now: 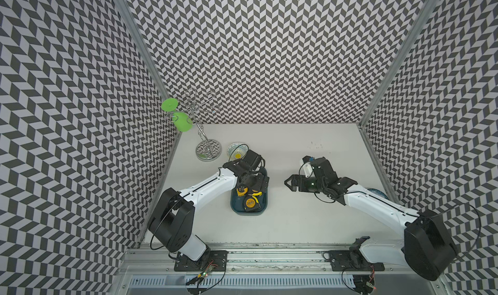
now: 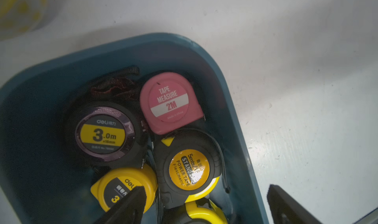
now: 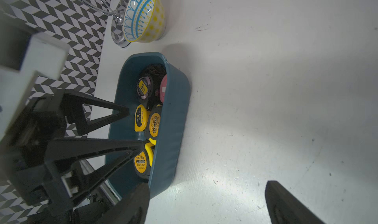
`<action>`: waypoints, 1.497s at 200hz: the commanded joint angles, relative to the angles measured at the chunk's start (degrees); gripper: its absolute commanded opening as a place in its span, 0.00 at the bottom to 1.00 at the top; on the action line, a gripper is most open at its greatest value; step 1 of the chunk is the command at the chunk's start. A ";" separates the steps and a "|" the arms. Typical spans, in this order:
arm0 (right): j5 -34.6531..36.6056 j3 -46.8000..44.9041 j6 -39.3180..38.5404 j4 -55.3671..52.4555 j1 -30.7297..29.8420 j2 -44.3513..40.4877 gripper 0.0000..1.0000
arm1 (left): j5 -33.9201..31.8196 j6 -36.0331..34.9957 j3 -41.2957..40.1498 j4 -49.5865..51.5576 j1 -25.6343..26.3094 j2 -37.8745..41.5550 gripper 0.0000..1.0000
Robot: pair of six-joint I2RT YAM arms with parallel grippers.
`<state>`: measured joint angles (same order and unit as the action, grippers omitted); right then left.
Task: Take the tape measure out of the storage box
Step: Pick up the tape measure from the storage box.
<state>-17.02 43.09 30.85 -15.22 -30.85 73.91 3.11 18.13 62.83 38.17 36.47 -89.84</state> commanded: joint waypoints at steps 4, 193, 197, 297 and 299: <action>-1.09 -1.01 -1.41 -0.66 1.34 -2.25 0.93 | -0.92 0.94 1.94 2.90 0.27 -1.19 0.98; -1.32 -1.47 -1.51 -1.56 4.65 -4.51 0.93 | -0.76 6.22 3.28 2.16 0.78 -8.48 0.84; -1.35 -1.43 -1.48 -1.52 4.59 -4.48 0.92 | -0.85 6.22 3.29 2.16 0.78 -8.63 0.84; -1.97 -1.45 -0.74 -0.42 4.69 -3.65 0.92 | -0.44 6.04 2.99 -0.37 0.80 -13.24 0.79; -1.97 -1.46 -0.76 -0.42 4.69 -3.68 0.92 | -0.40 6.08 3.00 -0.38 0.75 -13.34 0.79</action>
<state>-18.35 42.04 29.87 -17.89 -26.44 70.78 2.50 24.05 65.65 39.27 36.77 -101.89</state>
